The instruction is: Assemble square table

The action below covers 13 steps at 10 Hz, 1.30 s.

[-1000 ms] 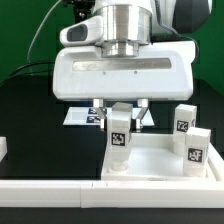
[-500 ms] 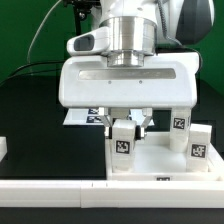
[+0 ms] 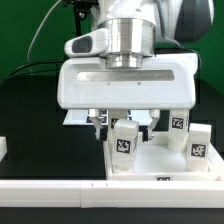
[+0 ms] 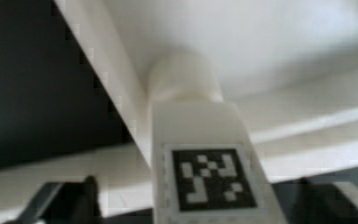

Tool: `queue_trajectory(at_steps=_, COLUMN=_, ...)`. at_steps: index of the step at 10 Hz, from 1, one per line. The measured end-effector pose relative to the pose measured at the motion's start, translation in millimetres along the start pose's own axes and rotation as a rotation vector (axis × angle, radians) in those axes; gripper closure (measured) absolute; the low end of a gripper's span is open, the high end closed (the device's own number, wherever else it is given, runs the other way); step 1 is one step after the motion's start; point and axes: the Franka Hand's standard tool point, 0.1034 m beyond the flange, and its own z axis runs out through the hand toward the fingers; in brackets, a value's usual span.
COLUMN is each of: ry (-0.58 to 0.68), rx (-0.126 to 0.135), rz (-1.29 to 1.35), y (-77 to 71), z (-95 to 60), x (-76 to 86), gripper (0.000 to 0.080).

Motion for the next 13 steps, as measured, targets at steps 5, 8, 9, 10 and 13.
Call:
queue_trajectory(at_steps=5, ry=-0.281, rx=0.017, rz=0.106, y=-0.1, z=-0.5, x=12.0, gripper=0.0150)
queue_trajectory(at_steps=8, ry=-0.322, rx=0.018, rz=0.119, y=-1.5, z=-0.6, x=5.7, gripper=0.0251)
queue_trajectory(at_steps=9, ry=-0.323, rx=0.015, rz=0.145, y=-1.8, z=-0.5, x=5.6, gripper=0.0251)
queue_trajectory(at_steps=10, ry=-0.324, rx=0.002, rz=0.220, y=-2.4, z=-0.3, x=5.3, gripper=0.0423)
queue_trajectory(at_steps=13, ry=-0.324, rx=-0.034, rz=0.437, y=-1.7, z=0.5, x=5.3, gripper=0.0515)
